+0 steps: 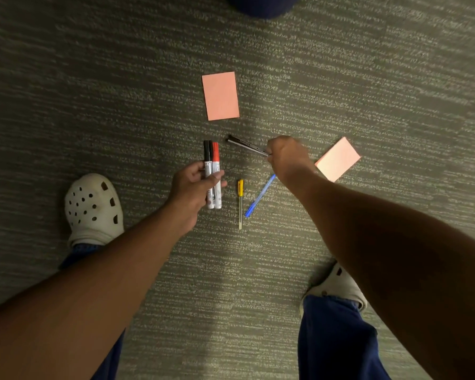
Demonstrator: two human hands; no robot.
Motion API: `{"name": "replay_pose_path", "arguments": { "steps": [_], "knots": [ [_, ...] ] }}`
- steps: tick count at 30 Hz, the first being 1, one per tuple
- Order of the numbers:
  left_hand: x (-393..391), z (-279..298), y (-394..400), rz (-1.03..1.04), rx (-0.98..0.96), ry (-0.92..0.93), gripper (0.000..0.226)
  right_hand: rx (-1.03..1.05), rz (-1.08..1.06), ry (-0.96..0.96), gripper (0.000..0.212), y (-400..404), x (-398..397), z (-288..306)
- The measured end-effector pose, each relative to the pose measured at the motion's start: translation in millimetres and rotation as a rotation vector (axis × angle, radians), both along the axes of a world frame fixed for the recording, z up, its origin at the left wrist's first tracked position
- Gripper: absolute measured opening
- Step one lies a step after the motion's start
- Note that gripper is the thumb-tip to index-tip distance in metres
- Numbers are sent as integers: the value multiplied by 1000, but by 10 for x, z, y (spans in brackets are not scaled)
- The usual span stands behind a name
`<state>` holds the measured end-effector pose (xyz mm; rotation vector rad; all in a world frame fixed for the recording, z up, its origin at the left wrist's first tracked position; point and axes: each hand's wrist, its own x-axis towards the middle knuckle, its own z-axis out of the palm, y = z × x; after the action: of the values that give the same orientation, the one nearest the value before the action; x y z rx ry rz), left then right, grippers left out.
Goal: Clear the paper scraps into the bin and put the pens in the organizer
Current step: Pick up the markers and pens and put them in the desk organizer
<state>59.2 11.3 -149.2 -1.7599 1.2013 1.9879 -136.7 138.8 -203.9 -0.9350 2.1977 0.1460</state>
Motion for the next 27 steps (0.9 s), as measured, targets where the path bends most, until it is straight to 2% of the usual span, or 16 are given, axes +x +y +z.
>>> {"name": "replay_pose_path", "arguments": {
  "steps": [5, 7, 10, 11, 13, 15, 18, 19, 21, 25, 27],
  "knots": [
    [65, 45, -5, -5, 6, -5, 29, 7, 198, 11, 24, -17, 72, 20],
    [93, 126, 5, 6, 8, -2, 32, 19, 191, -18, 28, 26, 33, 95],
    [94, 367, 16, 20, 2, 12, 36, -5, -92, -157, 18, 66, -24, 339],
    [79, 488, 23, 25, -1, 19, 37, -53, -245, -200, 13, 104, -25, 444],
    [15, 794, 32, 28, -11, 41, 35, -189, -624, -361, 24, 213, -9, 734],
    [-75, 1169, 47, 40, -22, 69, 35, -327, -862, -513, 24, 295, 47, 1181],
    [-247, 1858, 39, 41, -40, 145, 36, -506, -1080, -707, 9, 326, 63, 1994],
    [-310, 2117, 20, 32, -47, 178, 36, -550, -1131, -742, 11, 331, 25, 2260],
    [-432, 2660, -39, 15, -66, 247, 34, -607, -1179, -775, 24, 314, -68, 2845],
    [-655, 3823, -160, 20, -143, 380, 29, -725, -1154, -791, 24, 261, -245, 4117],
    [-730, 4455, -214, 31, -189, 441, 30, -769, -1098, -798, 17, 251, -322, 4730]
  ]
}}
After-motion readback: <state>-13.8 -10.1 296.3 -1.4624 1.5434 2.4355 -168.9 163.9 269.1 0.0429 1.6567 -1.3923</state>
